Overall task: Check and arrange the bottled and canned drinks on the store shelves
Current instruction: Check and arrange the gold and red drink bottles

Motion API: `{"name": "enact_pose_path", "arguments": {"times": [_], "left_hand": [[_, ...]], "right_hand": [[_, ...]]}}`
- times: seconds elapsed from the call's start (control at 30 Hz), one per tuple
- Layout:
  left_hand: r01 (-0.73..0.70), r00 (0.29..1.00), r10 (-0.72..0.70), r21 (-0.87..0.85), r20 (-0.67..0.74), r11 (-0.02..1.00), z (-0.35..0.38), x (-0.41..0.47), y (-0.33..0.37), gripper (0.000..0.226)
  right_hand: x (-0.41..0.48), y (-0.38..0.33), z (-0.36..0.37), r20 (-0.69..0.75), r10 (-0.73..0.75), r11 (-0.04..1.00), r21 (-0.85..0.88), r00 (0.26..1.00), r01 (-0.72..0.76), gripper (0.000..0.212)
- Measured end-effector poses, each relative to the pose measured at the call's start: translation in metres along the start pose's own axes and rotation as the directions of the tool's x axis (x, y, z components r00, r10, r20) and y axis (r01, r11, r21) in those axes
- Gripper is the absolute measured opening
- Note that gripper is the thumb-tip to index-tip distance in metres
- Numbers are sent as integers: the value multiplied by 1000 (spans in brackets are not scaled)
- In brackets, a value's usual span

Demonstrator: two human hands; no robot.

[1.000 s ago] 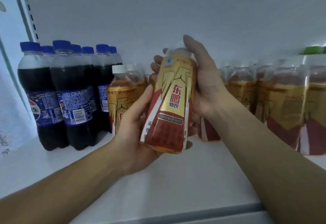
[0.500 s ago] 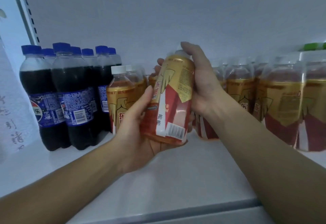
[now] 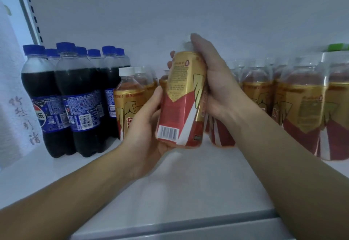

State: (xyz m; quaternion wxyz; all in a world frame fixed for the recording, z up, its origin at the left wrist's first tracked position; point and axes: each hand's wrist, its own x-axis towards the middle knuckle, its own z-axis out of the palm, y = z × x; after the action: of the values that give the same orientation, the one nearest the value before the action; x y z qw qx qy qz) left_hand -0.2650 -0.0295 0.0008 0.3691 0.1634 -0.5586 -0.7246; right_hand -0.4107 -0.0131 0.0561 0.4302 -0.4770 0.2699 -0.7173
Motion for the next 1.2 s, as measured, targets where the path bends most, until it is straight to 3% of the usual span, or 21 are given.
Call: {"name": "enact_pose_path", "arguments": {"times": [0.07, 0.1, 0.2, 0.27, 0.37, 0.47, 0.53, 0.67, 0.73, 0.9, 0.97, 1.03, 1.1, 1.2], "left_hand": [[-100, 995, 102, 102, -13, 990, 3, 1, -2, 45], [-115, 993, 118, 117, -23, 986, 3, 1, -4, 45], [35, 999, -35, -42, -1, 998, -1, -2, 0, 59], [129, 989, -119, -123, 87, 984, -3, -4, 3, 71], [50, 999, -49, -35, 20, 998, -3, 0, 1, 69], [-105, 993, 111, 102, -49, 989, 0, 2, -1, 63], [-136, 988, 145, 138, -56, 981, -1, 1, 0, 59], [8, 1000, -7, 11, -30, 1000, -6, -4, 2, 64], [53, 998, -52, -27, 31, 998, -5, -4, 2, 70], [-151, 989, 149, 177, 23, 973, -4, 0, -2, 55], [-150, 988, 152, 249, 11, 957, -5, -1, -3, 44], [-103, 995, 104, 177, 4, 979, -6, -4, -2, 48], [-46, 998, 46, -7, 35, 999, -4, -7, 0, 60], [-44, 998, 50, -122, 45, 992, -2, -6, 2, 62]], "right_hand": [[4, 1, -2, -23, -49, 996, -73, 999, 47, 72], [4, 2, -3, -10, -45, 995, -89, 999, 44, 70], [2, 4, -5, 121, 87, 995, -56, 989, -81, 45], [-1, 4, -4, 118, 124, 991, -63, 985, -118, 53], [1, 5, -2, 45, 15, 998, -55, 999, -12, 81], [5, 4, -3, -39, -169, 974, -159, 985, 161, 85], [5, 6, -4, -77, -186, 959, -232, 979, 164, 86], [4, 8, 0, 8, -47, 988, -146, 999, 48, 74], [5, 6, -2, 0, -69, 988, -138, 998, 68, 67], [1, 3, 0, -98, -203, 954, -242, 974, 174, 56], [-1, 4, 1, -89, -178, 953, -264, 980, 149, 62], [-1, 5, 2, -35, -75, 976, -208, 997, 67, 73], [-1, 5, 2, 20, -5, 989, -150, 1000, 8, 74], [2, 3, -1, -9, -23, 991, -132, 1000, 21, 88]]}}
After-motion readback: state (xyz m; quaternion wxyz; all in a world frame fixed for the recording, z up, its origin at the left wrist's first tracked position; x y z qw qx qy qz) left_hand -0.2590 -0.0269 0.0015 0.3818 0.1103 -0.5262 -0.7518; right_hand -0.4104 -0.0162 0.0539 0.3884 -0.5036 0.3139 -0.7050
